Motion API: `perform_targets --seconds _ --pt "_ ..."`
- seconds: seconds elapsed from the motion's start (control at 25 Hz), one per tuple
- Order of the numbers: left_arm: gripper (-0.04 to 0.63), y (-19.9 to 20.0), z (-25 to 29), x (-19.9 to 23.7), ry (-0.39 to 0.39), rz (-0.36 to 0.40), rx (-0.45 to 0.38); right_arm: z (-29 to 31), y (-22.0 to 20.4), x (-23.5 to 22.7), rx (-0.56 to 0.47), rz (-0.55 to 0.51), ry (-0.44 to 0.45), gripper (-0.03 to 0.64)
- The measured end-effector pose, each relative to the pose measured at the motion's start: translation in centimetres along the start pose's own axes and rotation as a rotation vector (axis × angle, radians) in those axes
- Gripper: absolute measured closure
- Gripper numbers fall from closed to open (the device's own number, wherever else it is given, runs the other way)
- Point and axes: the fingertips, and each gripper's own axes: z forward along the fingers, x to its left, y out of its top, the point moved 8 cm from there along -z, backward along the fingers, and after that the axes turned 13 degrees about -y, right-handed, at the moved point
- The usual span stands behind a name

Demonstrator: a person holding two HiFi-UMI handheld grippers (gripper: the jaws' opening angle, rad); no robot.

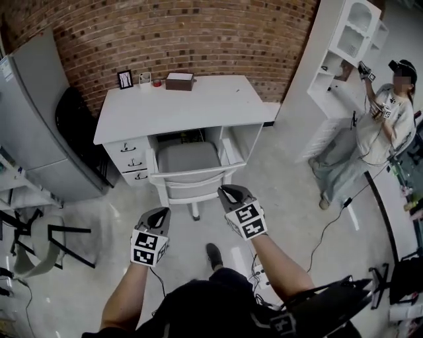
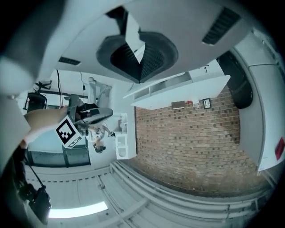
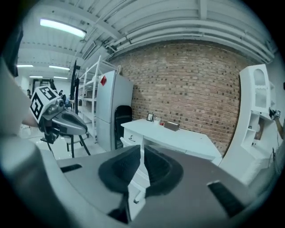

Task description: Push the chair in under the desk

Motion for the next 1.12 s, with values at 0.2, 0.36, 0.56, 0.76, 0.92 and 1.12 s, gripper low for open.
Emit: perform_targets --seconds 0.2,0.36,0.56,0.76,0.92,1.12 --pt "0.588 0.5 -3.2 -1.7 0.029 -0.056 -0.067 -3.9 0.9 0.9 -0.018 0.075 -0.052 0.597" --pt "0.589 0.6 -5.4 -2.7 0.042 -0.078 -0.104 -6.4 1.3 1.7 -0.033 0.07 -0.082 0.603" --pt "0.589 1.4 -8.0 -3.6 0.025 -0.122 -0.168 -9.2 2.5 2.6 -0.07 0.104 -0.094 0.606" --pt "0.589 3.3 -9.5 -5.0 0.056 -0.084 -0.218 -11.4 3.9 3.0 -0.114 0.145 -0.079 0.607" --pt "0.589 4.2 -10.7 -5.8 0.101 -0.068 -0.248 -12.7 4.6 3.2 -0.136 0.152 -0.066 0.607" --pt "0.589 4.9 -10.8 -6.6 0.151 -0.082 -0.269 -13.1 4.9 2.0 -0.161 0.155 -0.059 0.607"
